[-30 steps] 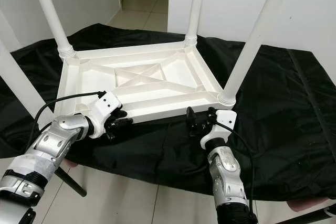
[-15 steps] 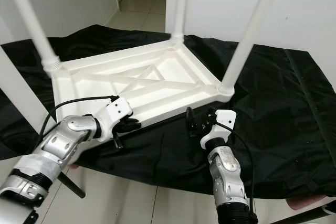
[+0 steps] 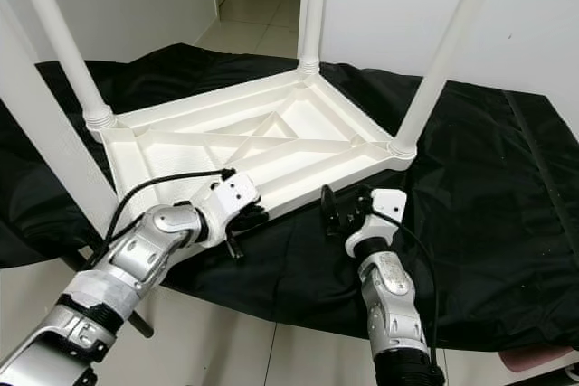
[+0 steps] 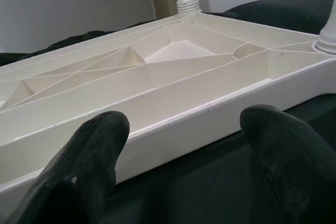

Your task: Building children table

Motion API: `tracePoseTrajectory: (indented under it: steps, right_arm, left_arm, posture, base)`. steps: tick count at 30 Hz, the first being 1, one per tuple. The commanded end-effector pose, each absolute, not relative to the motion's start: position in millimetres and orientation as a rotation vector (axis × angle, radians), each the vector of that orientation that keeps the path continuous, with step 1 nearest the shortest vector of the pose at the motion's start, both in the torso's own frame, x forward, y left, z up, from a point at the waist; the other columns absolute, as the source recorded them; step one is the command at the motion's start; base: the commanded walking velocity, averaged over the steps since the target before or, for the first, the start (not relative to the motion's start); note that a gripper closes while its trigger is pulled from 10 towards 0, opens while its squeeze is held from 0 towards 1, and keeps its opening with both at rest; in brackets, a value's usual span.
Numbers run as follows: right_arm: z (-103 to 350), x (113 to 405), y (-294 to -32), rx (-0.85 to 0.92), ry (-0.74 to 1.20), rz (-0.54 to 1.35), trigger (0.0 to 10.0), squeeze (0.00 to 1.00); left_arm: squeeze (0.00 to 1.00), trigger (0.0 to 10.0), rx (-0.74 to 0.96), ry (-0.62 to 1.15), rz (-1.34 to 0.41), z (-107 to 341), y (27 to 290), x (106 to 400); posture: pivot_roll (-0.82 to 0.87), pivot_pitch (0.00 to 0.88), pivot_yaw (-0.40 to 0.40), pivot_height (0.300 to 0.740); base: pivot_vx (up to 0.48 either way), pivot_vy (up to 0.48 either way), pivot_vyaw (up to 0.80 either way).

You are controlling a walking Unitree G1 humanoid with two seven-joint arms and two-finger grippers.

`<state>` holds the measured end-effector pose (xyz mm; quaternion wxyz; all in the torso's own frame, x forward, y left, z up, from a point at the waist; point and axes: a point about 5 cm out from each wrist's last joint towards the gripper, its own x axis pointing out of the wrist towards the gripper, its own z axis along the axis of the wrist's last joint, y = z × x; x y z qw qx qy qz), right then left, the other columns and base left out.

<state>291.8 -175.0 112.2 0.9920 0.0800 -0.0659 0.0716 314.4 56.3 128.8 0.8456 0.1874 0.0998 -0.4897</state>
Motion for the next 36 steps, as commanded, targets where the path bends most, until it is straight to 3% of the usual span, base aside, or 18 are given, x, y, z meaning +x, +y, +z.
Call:
tracePoseTrajectory:
  steps: [1,5,6,16,23,30,36]
  right_arm:
    - [109.6,290.9,-176.6,0.157,-0.124,0.135,10.0,0.0]
    - [110.0,291.5,-176.4,0.159,-0.125,0.134,10.0,0.0]
    - [110.5,293.2,-174.2,0.16,-0.127,0.137,10.0,0.0]
    - [111.2,295.7,-168.0,0.165,-0.129,0.152,10.0,0.0]
    - [112.0,302.6,-163.4,0.173,-0.129,0.165,10.0,0.0]
    - [114.1,310.5,-158.1,0.185,-0.134,0.181,10.0,0.0]
    - [114.8,317.6,-151.1,0.192,-0.131,0.213,10.0,0.0]
  left_arm:
    - [1.0,10.0,0.36,0.166,-1.099,133.9,47.7,309.3]
    - [1.0,10.0,0.366,0.061,-1.07,144.1,49.1,308.7]
    - [0.0,10.0,0.325,-0.027,-1.029,152.9,51.3,305.8]
    - [0.0,10.0,0.217,-0.143,-0.958,162.6,69.0,287.4]
    - [0.0,10.0,0.15,-0.183,-0.975,167.2,105.0,242.0]
    - [0.0,10.0,0.15,-0.002,-1.072,159.2,128.9,207.4]
    - [0.0,10.0,0.185,0.166,-1.087,162.2,169.0,176.3]
  posture:
    - [-0.03,0.0,-0.02,0.74]
    - [-0.03,0.0,-0.023,0.74]
    - [-0.01,0.0,-0.033,0.74]
    - [0.01,0.001,-0.041,0.74]
    - [0.04,0.014,-0.051,0.74]
    - [0.11,0.033,-0.074,0.74]
    - [0.14,0.045,-0.09,0.74]
  base:
    - [0.0,0.0,0.0]
    - [0.0,0.0,0.0]
    - [0.0,0.0,0.0]
    - [0.0,0.0,0.0]
    - [0.0,0.0,0.0]
    - [0.0,0.0,0.0]
    - [0.0,0.0,0.0]
